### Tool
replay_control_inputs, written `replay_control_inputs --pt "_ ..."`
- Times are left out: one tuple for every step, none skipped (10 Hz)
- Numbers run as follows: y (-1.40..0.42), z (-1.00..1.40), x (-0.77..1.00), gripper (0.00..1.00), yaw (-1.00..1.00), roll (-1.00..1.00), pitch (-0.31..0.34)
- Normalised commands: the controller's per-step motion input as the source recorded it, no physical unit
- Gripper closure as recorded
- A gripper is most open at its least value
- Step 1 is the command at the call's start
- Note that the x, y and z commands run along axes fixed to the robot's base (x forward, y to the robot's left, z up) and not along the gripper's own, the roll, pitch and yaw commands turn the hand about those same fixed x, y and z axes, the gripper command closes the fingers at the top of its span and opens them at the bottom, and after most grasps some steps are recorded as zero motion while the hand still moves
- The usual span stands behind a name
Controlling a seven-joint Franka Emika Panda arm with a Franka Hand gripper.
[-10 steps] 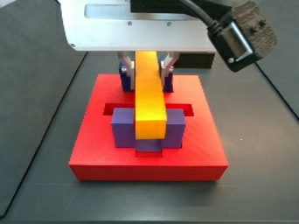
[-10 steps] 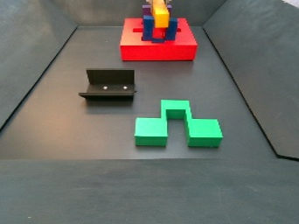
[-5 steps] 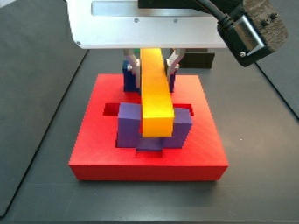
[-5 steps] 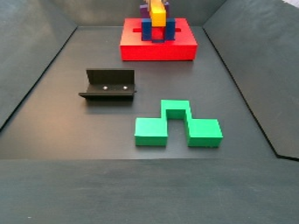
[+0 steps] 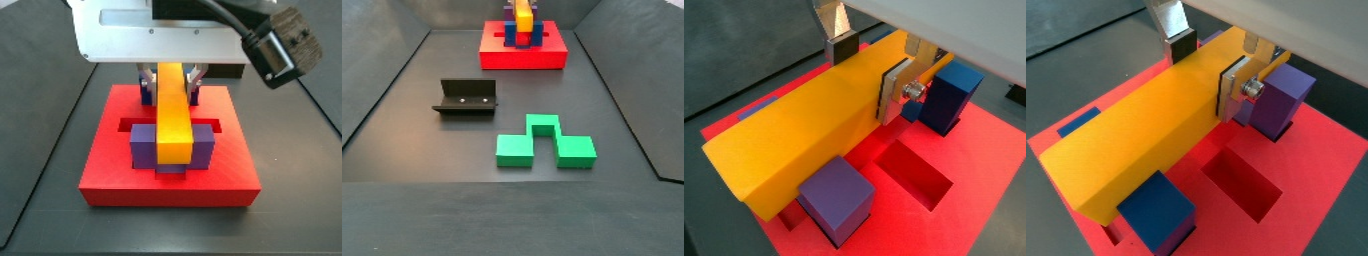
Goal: Pick up the yellow object. Move up. Move to above the board. Insert the yellow object.
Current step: Insert the yellow object.
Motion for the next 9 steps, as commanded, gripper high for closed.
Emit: replay_control_inputs --pt "0.00 -0.22 0.01 1.00 -0.05 0.17 0.000" --pt "0.00 -0.16 0.16 1.00 -0.03 0.17 0.006" --pt "0.00 -0.19 0.17 1.00 -0.01 0.14 0.004" --pt "0.00 -0.22 0.14 1.00 0.00 0.13 0.000" --pt "0.00 -0.24 0.12 1.00 0.00 0.13 0.000" --pt "0.00 -0.23 0.11 1.00 0.00 0.13 0.000" --pt "0.00 -0.24 0.09 1.00 0.00 0.13 0.000" --pt "0.00 -0.24 0.07 1.00 0.00 0.14 0.000" --pt "0.00 -0.29 0.04 1.00 0.00 0.16 0.000"
